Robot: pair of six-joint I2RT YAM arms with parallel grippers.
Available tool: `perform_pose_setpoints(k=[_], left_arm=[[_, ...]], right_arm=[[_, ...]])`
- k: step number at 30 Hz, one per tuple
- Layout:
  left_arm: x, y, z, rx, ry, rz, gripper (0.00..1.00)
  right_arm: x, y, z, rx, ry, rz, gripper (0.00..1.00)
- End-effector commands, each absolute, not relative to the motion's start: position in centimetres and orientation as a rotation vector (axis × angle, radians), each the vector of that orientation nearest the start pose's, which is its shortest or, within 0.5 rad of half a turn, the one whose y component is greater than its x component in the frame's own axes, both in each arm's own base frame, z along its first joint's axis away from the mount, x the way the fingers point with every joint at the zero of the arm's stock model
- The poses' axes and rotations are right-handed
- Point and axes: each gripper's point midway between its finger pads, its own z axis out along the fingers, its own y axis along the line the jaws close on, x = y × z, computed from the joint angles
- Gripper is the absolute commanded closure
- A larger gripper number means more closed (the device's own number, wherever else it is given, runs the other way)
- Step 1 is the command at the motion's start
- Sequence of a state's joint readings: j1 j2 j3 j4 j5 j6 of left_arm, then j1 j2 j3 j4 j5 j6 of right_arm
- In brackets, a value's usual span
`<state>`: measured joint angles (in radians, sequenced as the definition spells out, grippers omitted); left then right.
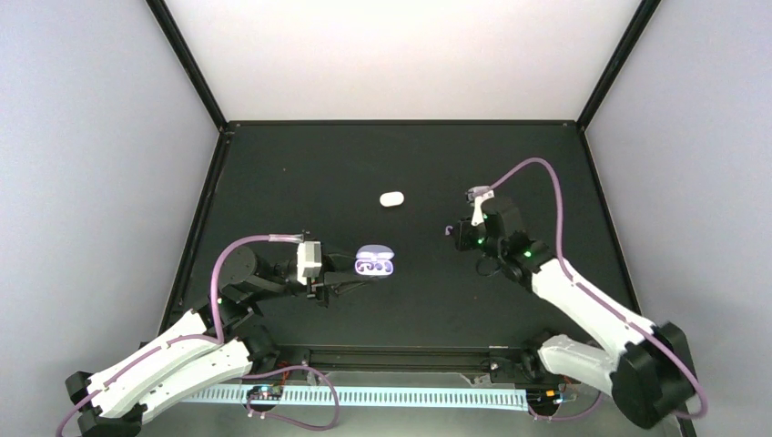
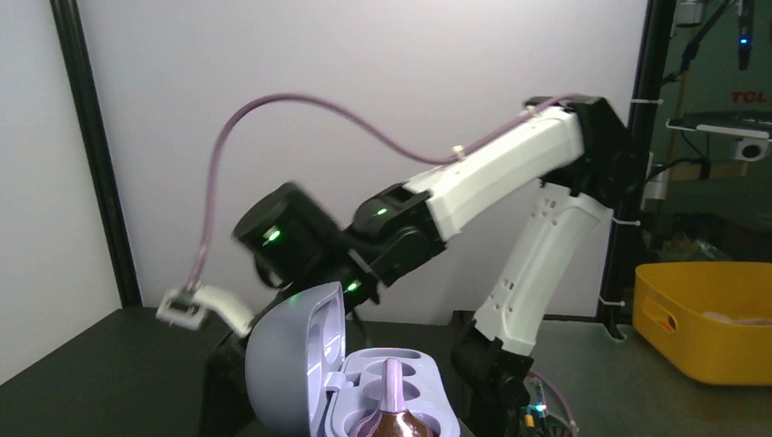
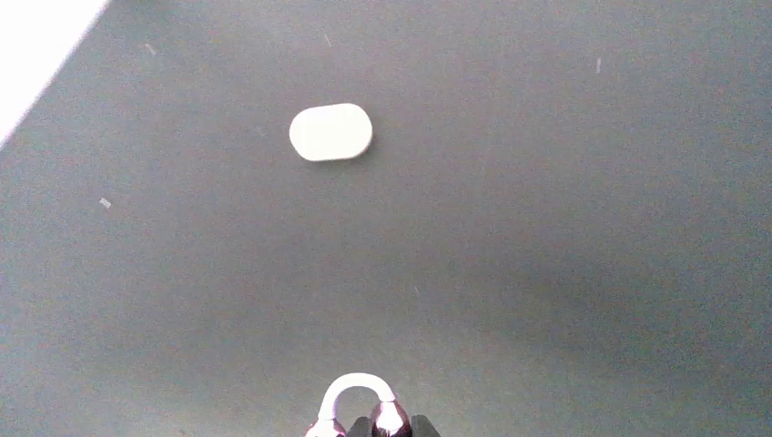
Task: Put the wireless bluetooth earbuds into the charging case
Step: Pick up the earbud from the center of the board.
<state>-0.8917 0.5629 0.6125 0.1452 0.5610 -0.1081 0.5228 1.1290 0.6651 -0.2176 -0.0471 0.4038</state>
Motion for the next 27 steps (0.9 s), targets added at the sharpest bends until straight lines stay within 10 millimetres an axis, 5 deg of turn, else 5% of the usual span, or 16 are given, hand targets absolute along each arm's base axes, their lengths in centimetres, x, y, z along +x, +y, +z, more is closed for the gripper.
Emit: perform_pose_setpoints(k=[1,6,12,19,27], left_arm=[[9.7,-25.2,38.1,0.951,1.12,-1.159,0.98],[11.0,-24.9,40.0,0.866,1.091,-1.113,0.99],[13.2,-25.5,42.7,0.779,1.067,-1.058,0.98],[15.0,-27.3,46.0,0.745,0.996,-1.04,0.98],[16.1,-28.5,48.2,0.723,0.908,-1.011,0.98]], right_arm=[[29.3,17.3,22.2,-0.175,2.04,0.518,0.92],[27.3,16.8,31.8,-0.205,1.79,0.502,0.92],[24.0,16.0,40.7,-0.22,1.548,0.504,0.92],[20.4,17.3,47.3,-0.271,1.373,0.588,0.91],[16.9,19.2,51.9,-0.322,1.256,0.645,0.91]])
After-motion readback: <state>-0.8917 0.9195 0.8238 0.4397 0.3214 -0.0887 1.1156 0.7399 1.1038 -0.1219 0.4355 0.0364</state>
